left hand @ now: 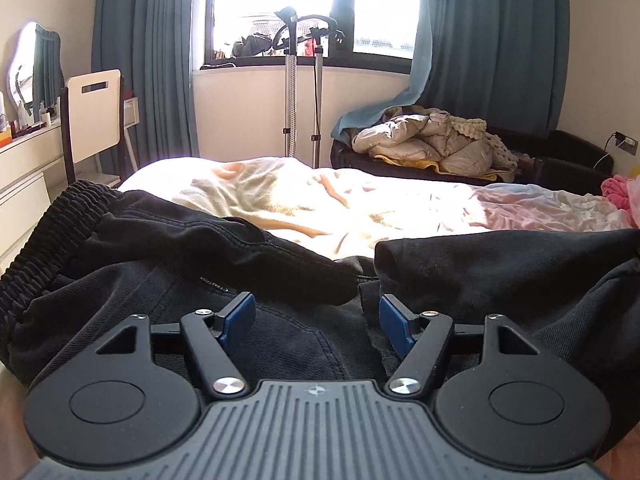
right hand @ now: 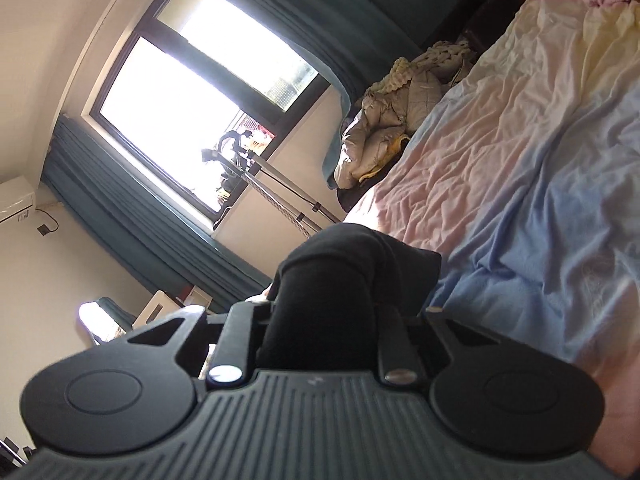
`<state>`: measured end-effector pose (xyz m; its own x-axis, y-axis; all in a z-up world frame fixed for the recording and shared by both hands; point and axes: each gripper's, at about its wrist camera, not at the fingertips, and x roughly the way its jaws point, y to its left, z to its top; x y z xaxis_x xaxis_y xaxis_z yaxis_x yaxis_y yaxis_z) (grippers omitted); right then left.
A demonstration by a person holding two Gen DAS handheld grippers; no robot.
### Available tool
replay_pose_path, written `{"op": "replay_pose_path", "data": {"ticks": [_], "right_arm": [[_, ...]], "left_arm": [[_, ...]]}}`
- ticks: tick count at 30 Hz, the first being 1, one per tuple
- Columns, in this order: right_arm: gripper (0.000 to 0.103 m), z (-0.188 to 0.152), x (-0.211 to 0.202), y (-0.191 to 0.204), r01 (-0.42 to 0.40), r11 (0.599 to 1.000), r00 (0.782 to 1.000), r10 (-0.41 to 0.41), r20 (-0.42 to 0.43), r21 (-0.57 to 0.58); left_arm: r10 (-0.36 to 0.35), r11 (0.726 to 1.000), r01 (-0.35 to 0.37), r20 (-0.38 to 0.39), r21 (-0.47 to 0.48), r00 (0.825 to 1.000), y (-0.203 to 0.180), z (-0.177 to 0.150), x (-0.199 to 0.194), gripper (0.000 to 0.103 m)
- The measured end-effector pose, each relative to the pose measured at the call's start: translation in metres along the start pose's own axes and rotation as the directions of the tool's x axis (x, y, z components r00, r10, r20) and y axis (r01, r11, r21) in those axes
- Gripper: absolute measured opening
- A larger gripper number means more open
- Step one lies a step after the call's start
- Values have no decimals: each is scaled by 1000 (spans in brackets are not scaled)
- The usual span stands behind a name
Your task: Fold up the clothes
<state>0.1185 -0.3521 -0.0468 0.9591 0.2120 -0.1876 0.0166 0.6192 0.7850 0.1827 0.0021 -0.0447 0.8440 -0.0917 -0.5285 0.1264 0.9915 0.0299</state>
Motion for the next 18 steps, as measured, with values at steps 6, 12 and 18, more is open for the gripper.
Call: {"op": "replay_pose_path", "data": {"ticks": [6,12,18], "right_arm": [[21,28,-27,2,44,994,993,-32,116,-97],[21,57,-63,-1,123,975,955,-66,290,-183],[21,61,-77,10,191,904,922,-31,387,-382]], "left_arm": [[-62,980,73,-67,184,996,-101,6,31,71],[-209,957,226,-105,183,972,-176,-13,44,69],[-337,933,348,-125,87,933,-204,-29,54,69]]}}
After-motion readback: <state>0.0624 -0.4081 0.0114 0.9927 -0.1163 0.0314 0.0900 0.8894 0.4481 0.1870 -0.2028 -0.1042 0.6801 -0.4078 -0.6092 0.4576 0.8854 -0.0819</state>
